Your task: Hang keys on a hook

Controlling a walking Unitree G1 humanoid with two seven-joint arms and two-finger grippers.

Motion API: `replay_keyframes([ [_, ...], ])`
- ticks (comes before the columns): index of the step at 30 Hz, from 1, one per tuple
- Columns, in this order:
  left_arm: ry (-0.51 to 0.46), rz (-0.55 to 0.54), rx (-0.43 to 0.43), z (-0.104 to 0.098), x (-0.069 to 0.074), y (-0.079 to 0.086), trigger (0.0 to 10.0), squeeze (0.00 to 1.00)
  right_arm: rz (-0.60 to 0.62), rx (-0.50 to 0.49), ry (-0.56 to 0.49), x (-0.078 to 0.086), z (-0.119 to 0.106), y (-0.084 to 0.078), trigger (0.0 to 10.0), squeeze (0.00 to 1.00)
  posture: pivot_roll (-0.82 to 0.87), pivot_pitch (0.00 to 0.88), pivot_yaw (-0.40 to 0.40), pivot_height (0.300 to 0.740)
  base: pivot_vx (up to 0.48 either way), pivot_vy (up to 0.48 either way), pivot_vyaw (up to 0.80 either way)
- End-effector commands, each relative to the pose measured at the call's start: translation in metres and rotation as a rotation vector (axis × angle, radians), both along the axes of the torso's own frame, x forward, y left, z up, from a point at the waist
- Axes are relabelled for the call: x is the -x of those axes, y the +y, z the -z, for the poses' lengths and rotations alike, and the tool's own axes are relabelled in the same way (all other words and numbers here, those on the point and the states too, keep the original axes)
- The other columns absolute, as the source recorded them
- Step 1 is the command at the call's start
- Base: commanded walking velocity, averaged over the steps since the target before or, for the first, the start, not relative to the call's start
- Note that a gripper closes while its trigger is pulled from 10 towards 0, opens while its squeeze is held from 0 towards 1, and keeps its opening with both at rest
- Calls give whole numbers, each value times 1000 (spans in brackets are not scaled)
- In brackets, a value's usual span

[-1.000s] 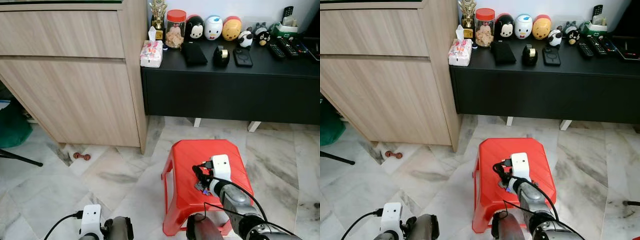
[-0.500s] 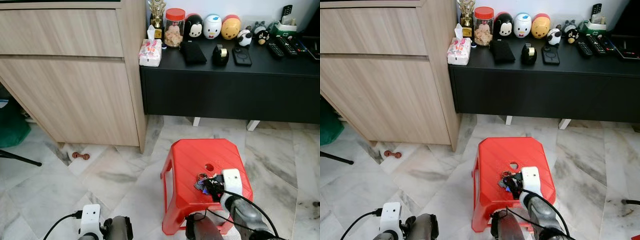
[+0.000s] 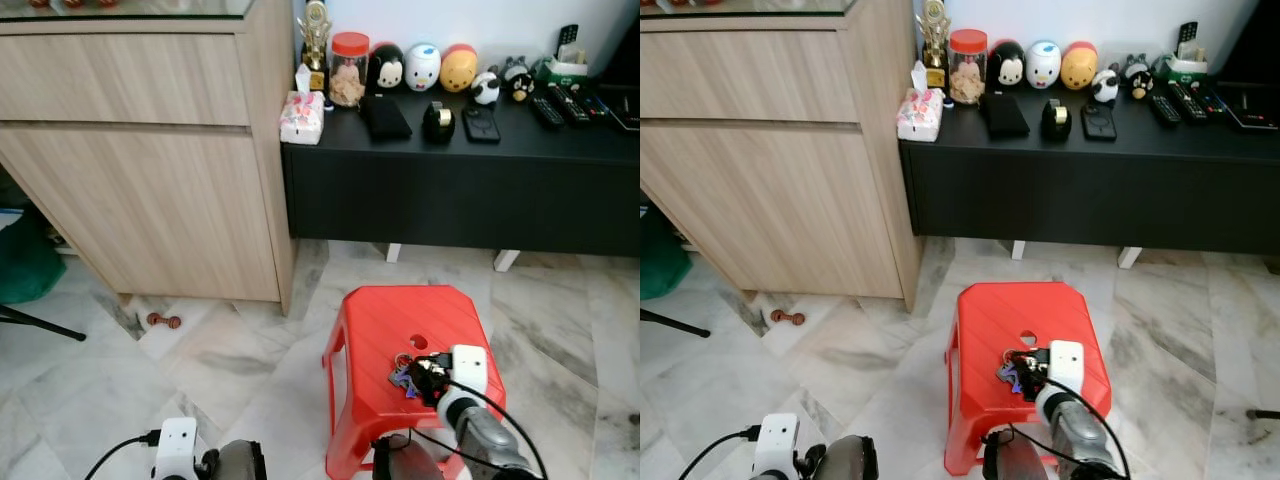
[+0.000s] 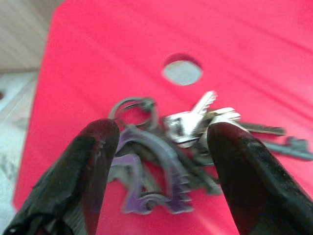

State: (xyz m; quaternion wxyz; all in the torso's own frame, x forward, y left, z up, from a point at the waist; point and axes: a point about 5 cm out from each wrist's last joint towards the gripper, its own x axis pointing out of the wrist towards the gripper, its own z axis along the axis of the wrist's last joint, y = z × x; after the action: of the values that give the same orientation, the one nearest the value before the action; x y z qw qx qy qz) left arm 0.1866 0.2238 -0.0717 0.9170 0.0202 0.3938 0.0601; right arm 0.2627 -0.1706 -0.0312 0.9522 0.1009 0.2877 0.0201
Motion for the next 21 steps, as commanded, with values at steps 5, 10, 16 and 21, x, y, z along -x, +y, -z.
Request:
replay_keyframes([
  [5, 42, 1, -11, 6, 12, 2, 10000, 0, 15, -5, 0, 0, 1, 3, 10000, 0, 134, 69, -33, 615, 0, 0, 0],
  [10, 39, -2, -10, 6, 12, 2, 10000, 0, 59, -8, -28, -7, -6, 0, 10000, 0, 133, 98, -33, 615, 0, 0, 0],
  [16, 32, -4, -12, 5, 10, 3, 10000, 0, 128, -32, -36, -10, -9, -9, 10000, 0, 128, 121, -27, 615, 0, 0, 0],
  [21, 36, 1, -14, 5, 12, 3, 10000, 0, 176, -63, -8, -1, -2, -16, 10000, 0, 131, 80, -21, 615, 0, 0, 0],
])
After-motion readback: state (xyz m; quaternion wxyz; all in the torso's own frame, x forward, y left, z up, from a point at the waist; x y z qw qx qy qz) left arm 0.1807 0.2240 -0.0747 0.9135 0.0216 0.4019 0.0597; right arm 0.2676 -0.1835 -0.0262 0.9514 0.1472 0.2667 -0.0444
